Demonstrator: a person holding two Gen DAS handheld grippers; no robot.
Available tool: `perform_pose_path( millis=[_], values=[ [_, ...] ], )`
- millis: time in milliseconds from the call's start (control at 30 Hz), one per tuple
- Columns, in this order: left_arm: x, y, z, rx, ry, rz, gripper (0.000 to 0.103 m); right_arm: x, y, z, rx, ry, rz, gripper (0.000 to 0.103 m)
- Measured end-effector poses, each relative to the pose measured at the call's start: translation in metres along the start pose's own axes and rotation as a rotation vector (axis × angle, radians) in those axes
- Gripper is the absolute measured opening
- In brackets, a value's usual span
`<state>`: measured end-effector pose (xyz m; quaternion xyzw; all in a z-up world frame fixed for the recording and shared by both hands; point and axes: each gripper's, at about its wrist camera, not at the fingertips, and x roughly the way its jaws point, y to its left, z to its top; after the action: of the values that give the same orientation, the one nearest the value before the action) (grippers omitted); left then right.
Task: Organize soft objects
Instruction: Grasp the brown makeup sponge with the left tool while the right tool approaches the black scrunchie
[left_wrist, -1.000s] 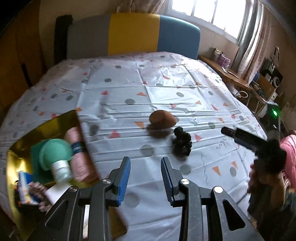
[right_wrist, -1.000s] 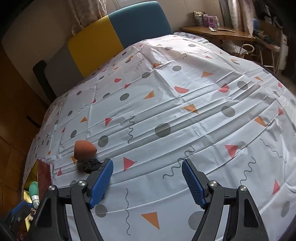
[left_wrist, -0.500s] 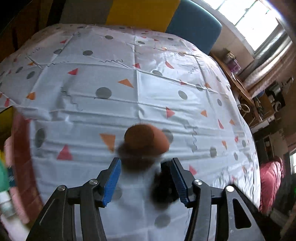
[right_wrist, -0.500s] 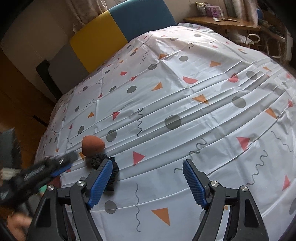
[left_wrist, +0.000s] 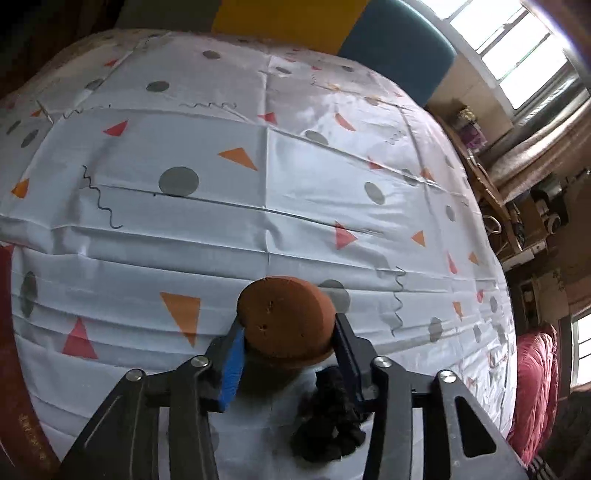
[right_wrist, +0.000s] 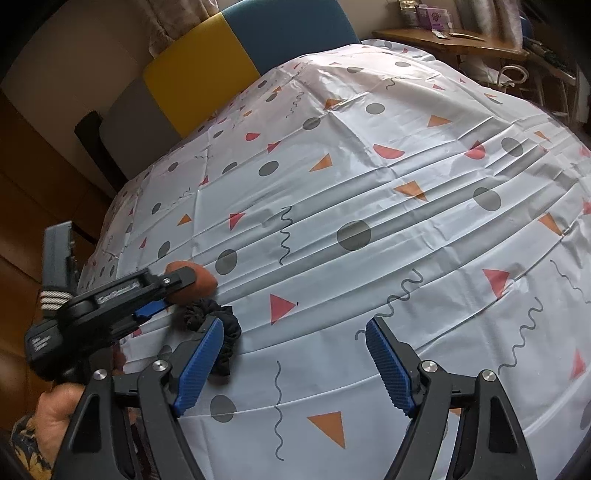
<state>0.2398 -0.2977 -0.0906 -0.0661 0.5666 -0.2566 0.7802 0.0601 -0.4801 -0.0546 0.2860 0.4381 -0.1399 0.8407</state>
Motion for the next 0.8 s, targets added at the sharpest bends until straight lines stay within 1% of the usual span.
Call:
perform_pose_path(
  millis=[133, 233, 367, 500, 633, 733, 800],
  values=[
    [-0.025, 0.005, -0.009, 0.026, -0.041, 0.006, 0.042, 0.002, 0.002, -0.001, -0.016, 0.003, -0.011, 0.080],
    [-0.053, 0.010, -0.018, 0.055, -0.079, 0.008, 0.042, 0.004, 0.006, -0.004, -0.039, 0.010, -0.013, 0.080],
    [-0.090, 0.019, -0.032, 0.076, -0.131, 0.013, 0.042, 0.006, 0.018, -0.009, -0.107, 0.008, -0.014, 0.080],
    [-0.114, 0.025, -0.046, 0.095, -0.168, 0.018, 0.042, 0.010, 0.036, -0.015, -0.184, 0.016, 0.025, 0.078],
    [-0.136, 0.027, -0.062, 0.130, -0.209, 0.029, 0.042, 0.026, 0.059, -0.021, -0.276, 0.048, 0.014, 0.077],
    [-0.151, 0.029, -0.074, 0.150, -0.230, 0.033, 0.042, 0.044, 0.076, -0.021, -0.329, 0.058, -0.024, 0.075],
    [-0.157, 0.033, -0.080, 0.150, -0.235, 0.035, 0.042, 0.057, 0.083, -0.020, -0.349, 0.074, -0.037, 0.070]
  ],
)
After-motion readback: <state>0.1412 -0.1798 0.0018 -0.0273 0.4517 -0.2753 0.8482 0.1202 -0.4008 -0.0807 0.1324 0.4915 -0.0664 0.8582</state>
